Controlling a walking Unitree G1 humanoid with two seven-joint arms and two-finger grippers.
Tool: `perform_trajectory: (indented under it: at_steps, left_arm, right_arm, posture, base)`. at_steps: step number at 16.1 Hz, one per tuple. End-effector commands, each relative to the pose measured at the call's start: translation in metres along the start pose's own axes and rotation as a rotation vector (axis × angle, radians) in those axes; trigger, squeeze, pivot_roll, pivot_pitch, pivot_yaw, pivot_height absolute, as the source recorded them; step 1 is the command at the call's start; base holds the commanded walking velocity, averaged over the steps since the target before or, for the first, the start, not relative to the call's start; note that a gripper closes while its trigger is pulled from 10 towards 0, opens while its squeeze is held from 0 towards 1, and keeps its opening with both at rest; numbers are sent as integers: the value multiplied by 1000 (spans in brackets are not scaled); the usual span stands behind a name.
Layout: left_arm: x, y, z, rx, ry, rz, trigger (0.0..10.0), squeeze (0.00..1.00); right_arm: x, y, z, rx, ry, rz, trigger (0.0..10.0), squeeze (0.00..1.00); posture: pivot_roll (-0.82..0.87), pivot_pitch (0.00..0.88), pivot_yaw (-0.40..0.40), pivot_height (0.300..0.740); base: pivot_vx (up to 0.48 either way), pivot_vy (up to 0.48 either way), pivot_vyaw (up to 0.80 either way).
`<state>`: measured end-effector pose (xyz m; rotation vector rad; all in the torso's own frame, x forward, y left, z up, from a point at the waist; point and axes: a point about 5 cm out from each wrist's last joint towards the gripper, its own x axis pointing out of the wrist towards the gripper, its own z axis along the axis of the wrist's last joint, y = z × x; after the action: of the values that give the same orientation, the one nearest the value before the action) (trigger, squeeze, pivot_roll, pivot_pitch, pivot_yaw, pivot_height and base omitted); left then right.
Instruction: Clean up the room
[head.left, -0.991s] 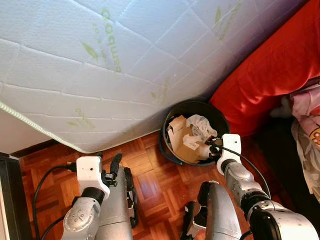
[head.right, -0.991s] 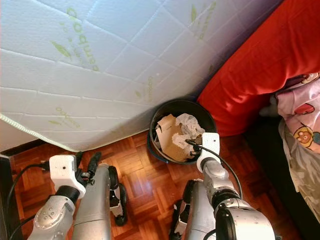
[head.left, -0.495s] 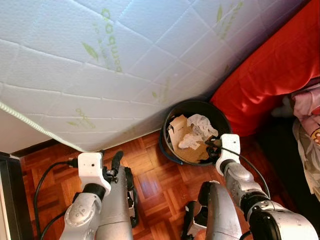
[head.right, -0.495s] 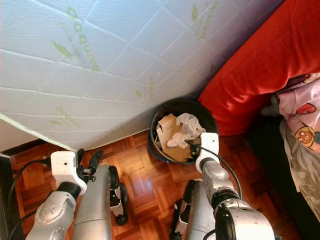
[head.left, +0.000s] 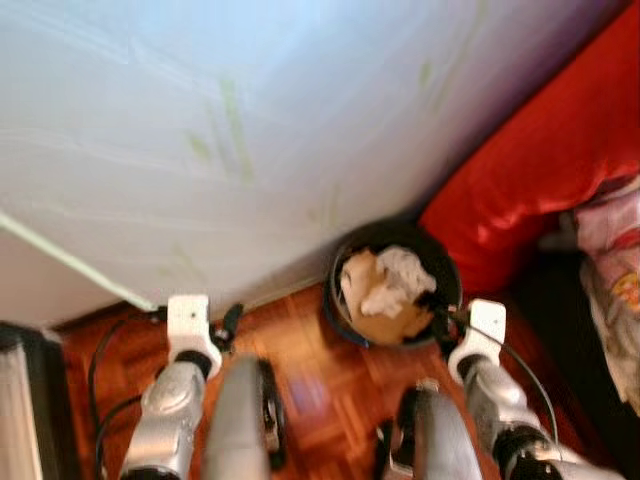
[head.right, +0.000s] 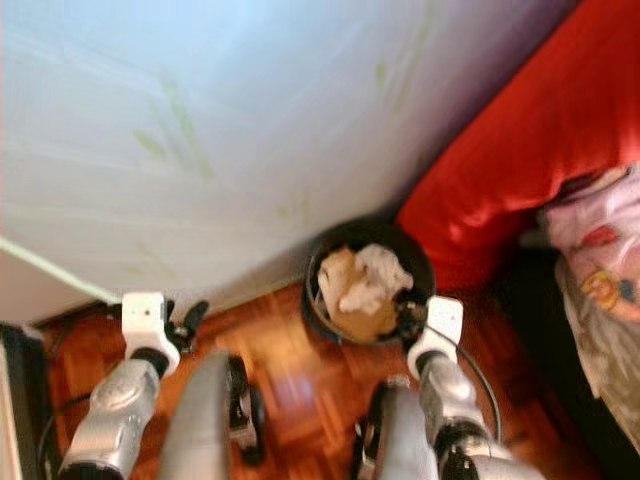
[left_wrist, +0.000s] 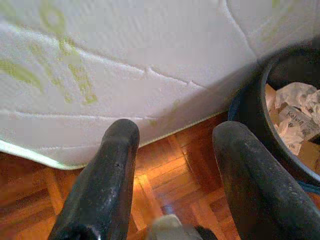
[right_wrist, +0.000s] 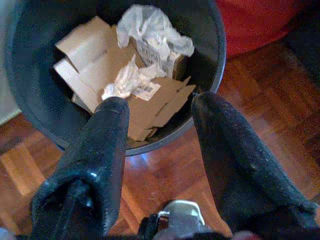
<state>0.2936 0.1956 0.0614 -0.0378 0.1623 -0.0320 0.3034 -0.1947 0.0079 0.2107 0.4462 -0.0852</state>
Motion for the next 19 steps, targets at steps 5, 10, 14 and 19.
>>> perform_trajectory:
  at_steps: [5, 10, 14, 19]
  left_arm:
    - [-5, 17, -49, 23, 199, 34, 10000, 0]
    - [-28, 19, -96, -10, 420, 70, 10000, 0]
    - [-43, 19, -117, -44, 534, 116, 10000, 0]
    - [-58, 17, -132, -59, 600, 127, 10000, 0]
  right_arm:
    - [-21, -12, -53, 70, 123, -61, 10000, 0]
    - [-32, -20, -73, 64, 209, -97, 10000, 0]
    - [-36, -18, -84, 58, 267, -102, 10000, 0]
    - [-52, -20, -111, 56, 357, -108, 10000, 0]
  posture:
    - [178, 57, -3, 740]
    - [155, 0, -8, 740]
    - [146, 0, -19, 740]
    - [132, 0, -13, 740]
  base:
    - [0, 0, 0]
    - [0, 0, 0]
    - [0, 0, 0]
    - [0, 0, 0]
